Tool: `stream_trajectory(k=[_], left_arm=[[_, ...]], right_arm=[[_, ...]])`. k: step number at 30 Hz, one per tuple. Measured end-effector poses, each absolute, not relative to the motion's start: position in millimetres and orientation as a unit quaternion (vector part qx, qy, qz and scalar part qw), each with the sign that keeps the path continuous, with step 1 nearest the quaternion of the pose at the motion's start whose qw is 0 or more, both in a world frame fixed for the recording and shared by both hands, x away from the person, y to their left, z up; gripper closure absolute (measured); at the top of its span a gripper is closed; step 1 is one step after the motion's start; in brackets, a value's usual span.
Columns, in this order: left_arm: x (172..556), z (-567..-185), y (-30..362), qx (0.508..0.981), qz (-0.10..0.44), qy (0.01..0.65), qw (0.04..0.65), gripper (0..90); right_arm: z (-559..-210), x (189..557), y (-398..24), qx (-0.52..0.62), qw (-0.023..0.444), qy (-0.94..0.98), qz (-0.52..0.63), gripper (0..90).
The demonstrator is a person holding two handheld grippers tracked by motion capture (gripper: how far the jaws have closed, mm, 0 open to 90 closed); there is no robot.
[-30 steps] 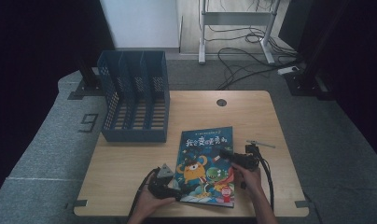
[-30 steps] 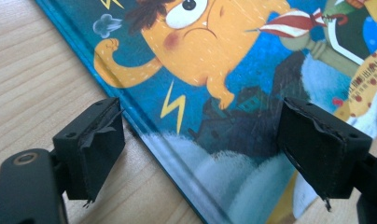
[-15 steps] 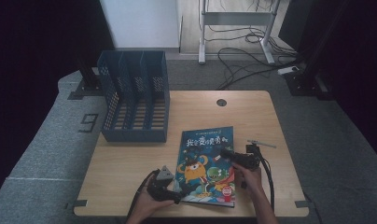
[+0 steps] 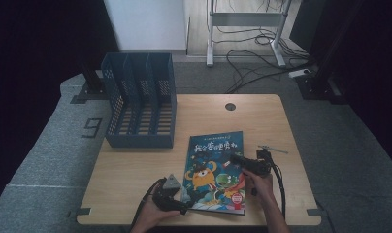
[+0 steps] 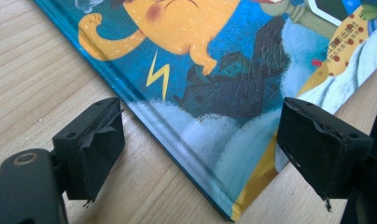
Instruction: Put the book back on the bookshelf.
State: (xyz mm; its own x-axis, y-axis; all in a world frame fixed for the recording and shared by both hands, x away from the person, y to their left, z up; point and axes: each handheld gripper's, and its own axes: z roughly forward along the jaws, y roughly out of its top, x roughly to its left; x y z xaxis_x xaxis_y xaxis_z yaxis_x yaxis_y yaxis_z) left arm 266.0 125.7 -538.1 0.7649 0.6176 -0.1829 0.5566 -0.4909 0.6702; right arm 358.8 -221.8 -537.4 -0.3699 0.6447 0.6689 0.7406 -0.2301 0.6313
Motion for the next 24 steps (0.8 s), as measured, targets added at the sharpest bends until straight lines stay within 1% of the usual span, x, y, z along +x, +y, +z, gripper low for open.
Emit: stream_trajectory(k=[15,22,24], left_arm=[[260,-537,127,0.867,0.055,0.336,0.364,15.0],[256,-537,126,0.871,0.052,0.33,0.36,14.9],[253,-539,125,0.879,0.05,0.324,0.346,14.5]], right_arm=[[-536,360,-223,-0.562,0.039,-0.618,-0.548,67.2],[-537,361,-225,-0.562,0.038,-0.618,-0.549,67.3],[-537,361,-225,-0.563,0.038,-0.617,-0.549,67.4]])
